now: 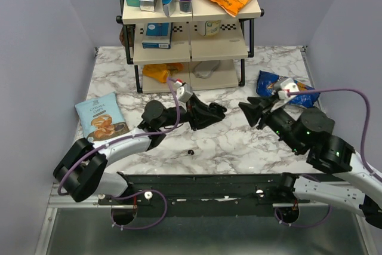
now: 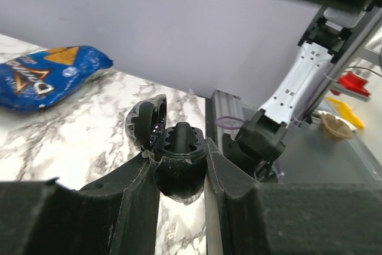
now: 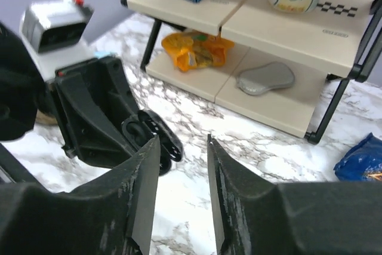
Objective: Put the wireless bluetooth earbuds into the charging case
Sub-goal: Place the earbud in the charging case, then pick up the earbud from the center of the board.
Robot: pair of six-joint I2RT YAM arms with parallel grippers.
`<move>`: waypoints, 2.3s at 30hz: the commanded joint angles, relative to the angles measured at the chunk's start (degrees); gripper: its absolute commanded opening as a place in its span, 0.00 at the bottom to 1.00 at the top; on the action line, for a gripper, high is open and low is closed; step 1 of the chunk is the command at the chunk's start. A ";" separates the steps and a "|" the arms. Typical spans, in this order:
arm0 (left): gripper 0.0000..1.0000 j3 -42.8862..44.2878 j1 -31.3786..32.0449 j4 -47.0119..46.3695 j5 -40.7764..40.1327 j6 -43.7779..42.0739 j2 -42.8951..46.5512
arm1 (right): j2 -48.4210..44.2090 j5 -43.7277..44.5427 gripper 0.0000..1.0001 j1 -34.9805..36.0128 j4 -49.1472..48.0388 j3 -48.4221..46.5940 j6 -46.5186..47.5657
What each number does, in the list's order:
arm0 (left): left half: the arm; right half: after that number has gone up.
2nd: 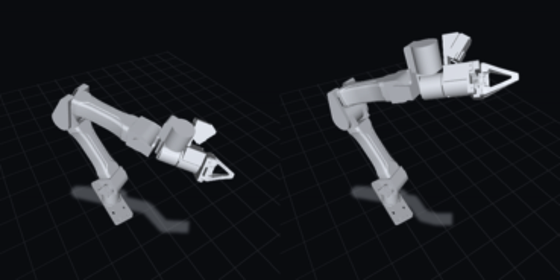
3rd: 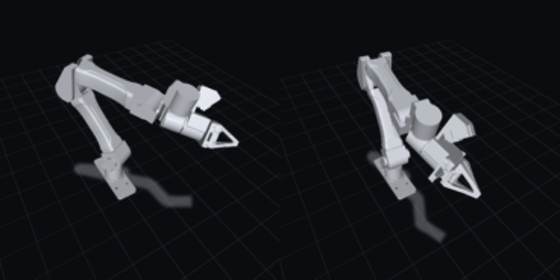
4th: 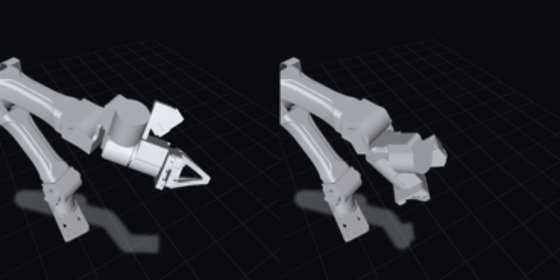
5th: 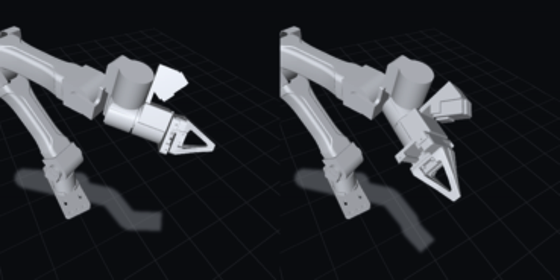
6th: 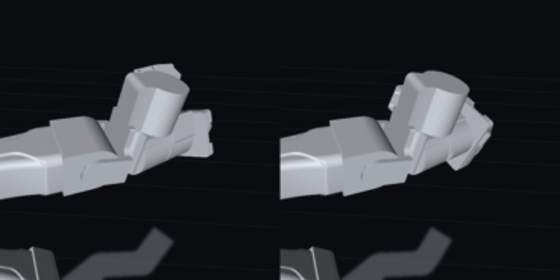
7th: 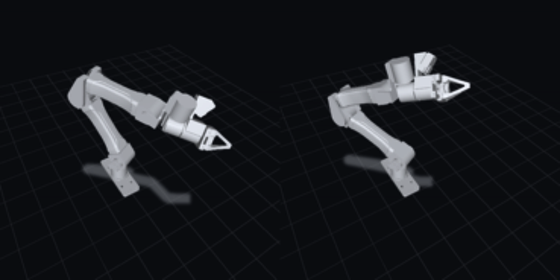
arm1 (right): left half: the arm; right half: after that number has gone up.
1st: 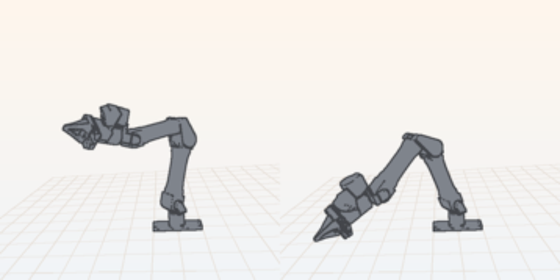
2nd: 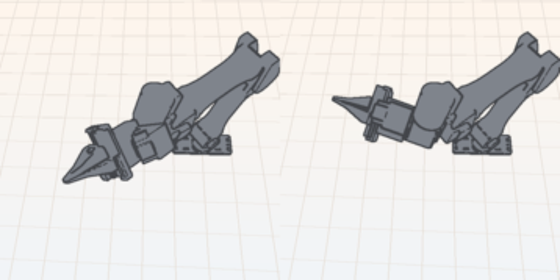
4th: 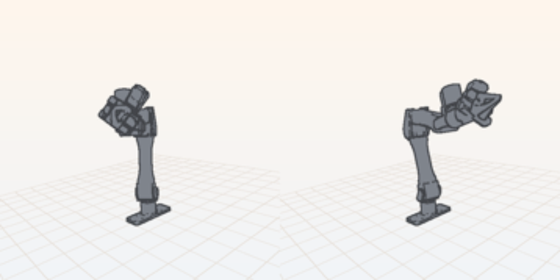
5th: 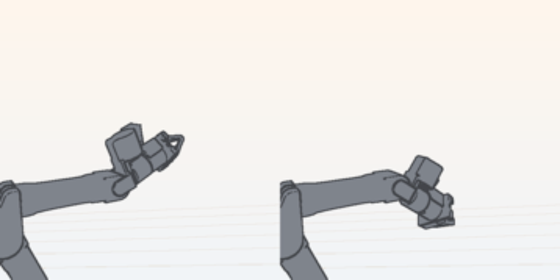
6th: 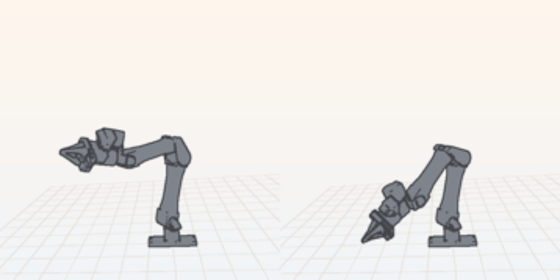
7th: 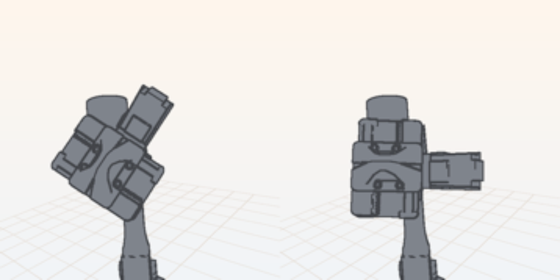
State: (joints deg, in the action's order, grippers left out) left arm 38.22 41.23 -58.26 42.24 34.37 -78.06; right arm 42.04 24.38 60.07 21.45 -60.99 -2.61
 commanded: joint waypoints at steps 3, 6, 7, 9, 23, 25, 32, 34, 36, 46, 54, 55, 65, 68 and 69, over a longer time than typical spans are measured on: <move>0.00 -10.78 -0.28 -1.34 -16.73 -9.93 13.09 | -2.15 2.96 0.47 0.39 0.87 9.98 -8.18; 0.00 -16.41 0.25 3.49 -23.85 -12.48 21.53 | 0.83 -3.69 0.47 0.31 -2.54 15.53 -13.90; 0.00 -18.94 0.43 6.11 -27.44 -13.88 23.90 | 3.63 -5.90 0.47 0.31 -5.95 19.03 -15.30; 0.00 -21.07 1.30 9.72 -30.62 -15.12 31.28 | 7.51 -12.47 0.45 0.22 -10.18 21.52 -17.95; 0.00 -22.57 2.71 33.30 -43.38 -14.86 55.64 | 40.83 -23.24 0.54 0.39 -21.01 16.00 -16.02; 0.00 -22.83 2.71 33.91 -43.64 -14.42 56.61 | 43.47 -22.98 0.54 0.31 -21.01 14.68 -15.50; 0.00 -22.48 2.71 36.02 -44.26 -14.95 58.73 | 48.57 -19.38 0.55 0.39 -19.00 11.25 -13.48; 0.00 -22.13 2.71 36.64 -44.26 -15.03 58.64 | 49.27 -18.59 0.55 0.39 -18.29 10.81 -12.95; 0.00 -22.13 2.71 36.55 -44.26 -14.95 58.38 | 50.41 -18.14 0.55 0.57 -17.94 10.28 -12.42; 0.00 -22.13 2.71 36.02 -44.17 -14.95 57.23 | 54.63 -13.05 0.55 2.68 -15.22 8.79 -11.10; 0.00 -22.31 2.80 36.11 -44.17 -14.86 57.67 | 56.66 -10.76 0.55 4.52 -14.69 8.35 -11.19; 0.00 -22.31 2.80 36.11 -44.17 -14.86 57.58 | 56.83 -10.50 0.55 4.70 -14.60 8.35 -11.27; 0.00 -22.48 2.89 36.20 -44.17 -14.42 58.02 | 56.57 -8.48 0.55 7.69 -12.75 7.82 -12.94; 0.00 -22.40 2.98 36.11 -44.17 -14.42 58.02 | 56.05 -7.86 0.55 8.57 -12.05 7.64 -13.64; 0.00 -22.40 2.98 36.20 -44.17 -14.42 58.11 | 55.96 -7.86 0.55 8.74 -11.87 7.64 -13.73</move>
State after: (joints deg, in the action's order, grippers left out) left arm 14.37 43.72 -22.52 -0.89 19.73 -20.64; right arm 97.82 16.23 66.83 6.17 -52.64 -14.81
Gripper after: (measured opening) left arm 0.373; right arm 0.546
